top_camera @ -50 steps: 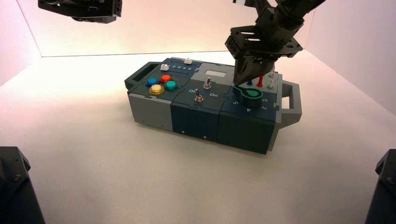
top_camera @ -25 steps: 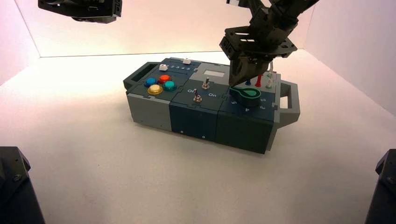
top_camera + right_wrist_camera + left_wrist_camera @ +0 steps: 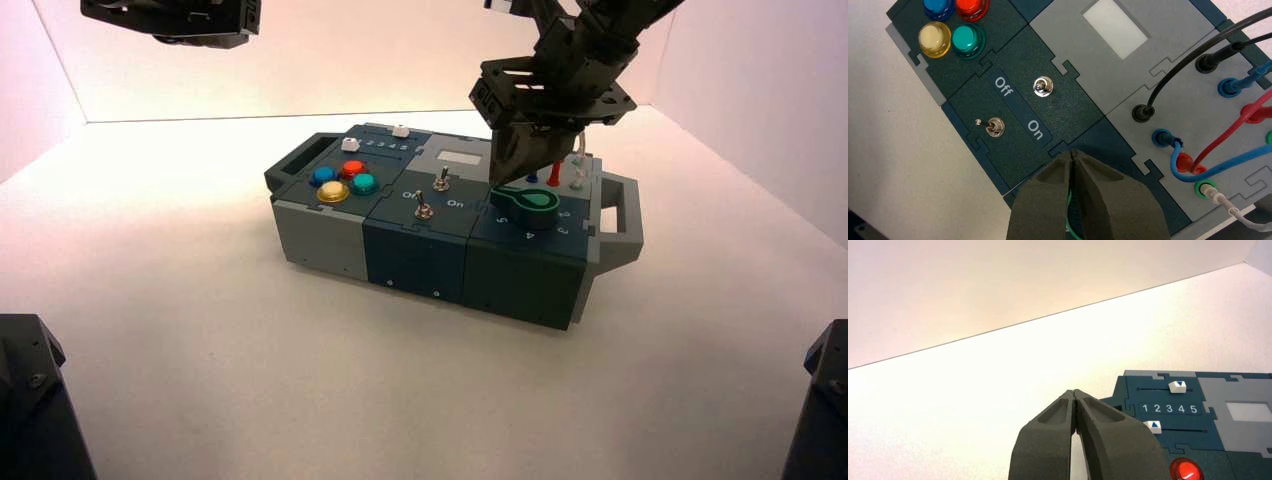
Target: Turn the knob to position 2.
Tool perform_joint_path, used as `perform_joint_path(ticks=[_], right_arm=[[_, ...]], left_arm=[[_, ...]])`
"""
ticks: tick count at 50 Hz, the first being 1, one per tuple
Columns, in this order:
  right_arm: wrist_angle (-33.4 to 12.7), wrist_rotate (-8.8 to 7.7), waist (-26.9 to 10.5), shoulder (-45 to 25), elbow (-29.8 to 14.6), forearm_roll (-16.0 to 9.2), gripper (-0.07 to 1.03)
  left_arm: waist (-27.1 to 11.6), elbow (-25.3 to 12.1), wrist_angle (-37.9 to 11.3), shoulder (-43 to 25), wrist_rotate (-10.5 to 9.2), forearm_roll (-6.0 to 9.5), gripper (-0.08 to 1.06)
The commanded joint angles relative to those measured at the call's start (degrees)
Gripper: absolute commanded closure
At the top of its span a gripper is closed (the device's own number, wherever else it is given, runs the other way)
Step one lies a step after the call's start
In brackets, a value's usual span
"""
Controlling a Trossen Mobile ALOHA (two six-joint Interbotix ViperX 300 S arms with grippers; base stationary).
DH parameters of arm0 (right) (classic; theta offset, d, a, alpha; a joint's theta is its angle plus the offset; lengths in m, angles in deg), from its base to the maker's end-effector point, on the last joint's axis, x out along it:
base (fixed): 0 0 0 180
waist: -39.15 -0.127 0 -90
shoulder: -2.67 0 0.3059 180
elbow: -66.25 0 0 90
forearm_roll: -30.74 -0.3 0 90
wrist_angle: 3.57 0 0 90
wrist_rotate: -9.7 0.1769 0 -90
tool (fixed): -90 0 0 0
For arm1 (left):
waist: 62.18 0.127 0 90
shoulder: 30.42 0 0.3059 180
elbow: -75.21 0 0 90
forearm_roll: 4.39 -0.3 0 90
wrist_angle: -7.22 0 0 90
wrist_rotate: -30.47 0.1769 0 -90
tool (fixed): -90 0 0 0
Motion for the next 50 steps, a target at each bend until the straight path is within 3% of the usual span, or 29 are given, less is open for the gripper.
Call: perform_joint_path(ticks=[1, 26, 37, 50], right_arm=[[0.18, -0.09, -1.14, 0.09, -1.32, 0.0, 0.98], [-1.41, -0.09, -0.97, 0.7, -4.48, 0.62, 0.98], [-1.32, -0.09, -0.62, 0.18, -4.48, 2.37, 0.98], [-1.23, -0.09, 2.37, 0.0, -3.96, 2.46, 0.98]], left_arm=[[0.09, -0.53, 0.53, 0.97, -0.18, 0.0, 1.01], [0.09, -0.44, 0.53, 1.58, -0.18, 0.0, 1.01], [0.09, -0.09, 0.62, 2.02, -0.18, 0.0, 1.01], [0.09, -0.18, 0.62, 1.58, -0.18, 0.0, 1.01]])
